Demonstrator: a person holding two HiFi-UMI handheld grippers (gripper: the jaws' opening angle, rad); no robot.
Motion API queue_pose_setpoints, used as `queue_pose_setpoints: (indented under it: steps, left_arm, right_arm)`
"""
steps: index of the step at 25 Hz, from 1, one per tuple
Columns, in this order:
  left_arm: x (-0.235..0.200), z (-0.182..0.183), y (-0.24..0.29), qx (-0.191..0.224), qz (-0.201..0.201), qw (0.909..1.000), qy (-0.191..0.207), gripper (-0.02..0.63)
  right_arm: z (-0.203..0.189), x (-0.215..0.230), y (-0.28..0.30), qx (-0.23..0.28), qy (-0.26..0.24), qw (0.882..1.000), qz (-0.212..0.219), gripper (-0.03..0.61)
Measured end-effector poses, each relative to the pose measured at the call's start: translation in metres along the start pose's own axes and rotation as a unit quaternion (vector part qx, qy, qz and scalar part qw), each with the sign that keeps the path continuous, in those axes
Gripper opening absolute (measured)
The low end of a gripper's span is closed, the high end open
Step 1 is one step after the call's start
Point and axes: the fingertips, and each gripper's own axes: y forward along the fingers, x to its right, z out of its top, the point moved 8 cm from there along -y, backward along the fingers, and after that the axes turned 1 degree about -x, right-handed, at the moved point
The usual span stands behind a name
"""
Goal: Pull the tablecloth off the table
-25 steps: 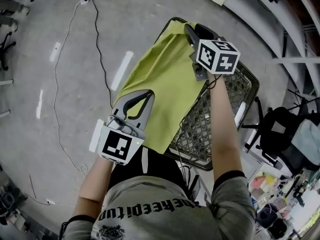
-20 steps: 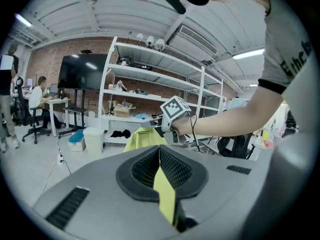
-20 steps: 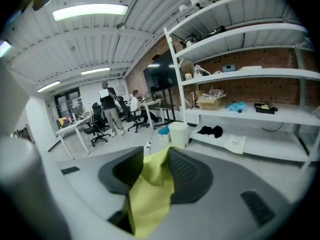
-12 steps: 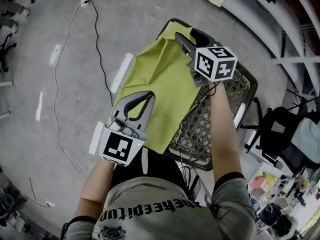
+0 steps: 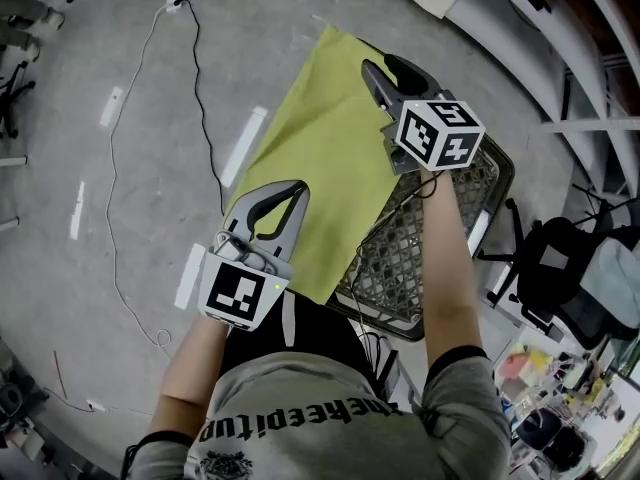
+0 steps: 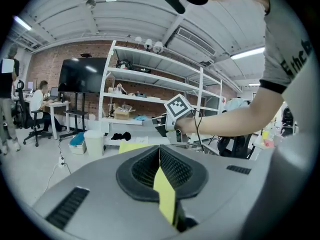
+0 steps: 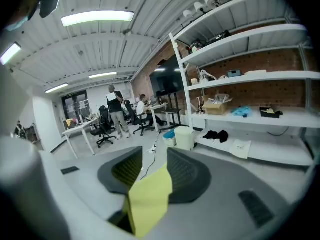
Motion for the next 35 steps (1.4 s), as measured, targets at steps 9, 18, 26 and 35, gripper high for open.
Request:
queue_pose_setpoints:
  steps: [9,18,26,35]
  left_arm:
    - [-0.008,-0.002,-0.017,0.004,0.002,0.9998,0.020,0.015]
    - [-0.007,-0.001,-0.046,0.020,-0.048,0.9979,0.040,0.014]
    - [0.018,-0.011,-0.067,0.023,-0.098,0.9920,0.076,0.014]
    - [0.047,-0.018,-0.102,0.035,-0.126,0.9868,0.096,0.014]
  right_arm:
    - [-0.022,-0.052,-0.054,0.040,-0.006,0.999,0.023,0.011]
    - [-0.035,-0.123,-0.156,0.092,0.012,0.995,-0.024,0.010]
    - [-0.065,-0.174,-0.223,0.090,0.001,0.993,-0.076,0.009]
    - [-0.105,-0.231,-0.260,0.083,0.010,0.991,-0.106,0.009]
